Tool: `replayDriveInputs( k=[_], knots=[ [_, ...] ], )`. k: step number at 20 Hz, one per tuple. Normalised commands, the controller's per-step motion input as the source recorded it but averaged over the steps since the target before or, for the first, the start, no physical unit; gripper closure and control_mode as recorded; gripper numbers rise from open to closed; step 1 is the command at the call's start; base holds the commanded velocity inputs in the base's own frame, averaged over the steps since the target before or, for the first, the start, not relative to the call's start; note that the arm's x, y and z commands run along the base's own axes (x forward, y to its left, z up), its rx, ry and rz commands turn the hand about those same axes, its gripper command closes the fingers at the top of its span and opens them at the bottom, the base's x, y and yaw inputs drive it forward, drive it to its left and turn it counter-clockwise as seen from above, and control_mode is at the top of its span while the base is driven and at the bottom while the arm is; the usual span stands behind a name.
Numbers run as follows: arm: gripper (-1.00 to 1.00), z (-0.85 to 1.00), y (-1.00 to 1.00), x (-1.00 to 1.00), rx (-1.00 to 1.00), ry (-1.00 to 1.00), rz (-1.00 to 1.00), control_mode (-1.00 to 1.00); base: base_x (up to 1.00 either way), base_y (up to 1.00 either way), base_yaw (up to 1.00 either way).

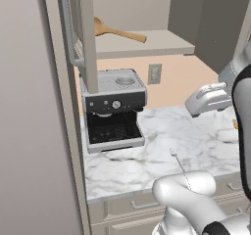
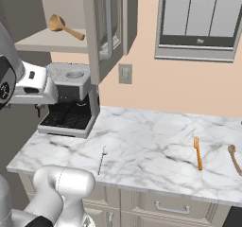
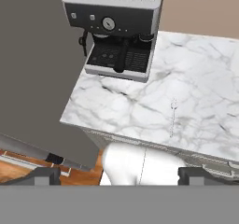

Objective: Organize the utensils by type. Pick up the wooden spoons from the counter and place them in the open cabinet. Then pick up the metallic utensils from the counter and place them in the open drawer.

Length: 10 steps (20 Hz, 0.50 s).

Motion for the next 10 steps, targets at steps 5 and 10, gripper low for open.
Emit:
replayDriveInputs(
  k=[5, 10],
  knots=[
    [-1.0, -0.61, -0.11, -0.01, -0.11, -0.03, -0.01, -1.0, 0.0, 0.0, 0.0],
    [-1.0, -0.12, -0.18, -0.19, -0.04, -0.06, -0.06, -1.0, 0.0, 0.0, 0.0]
  ],
)
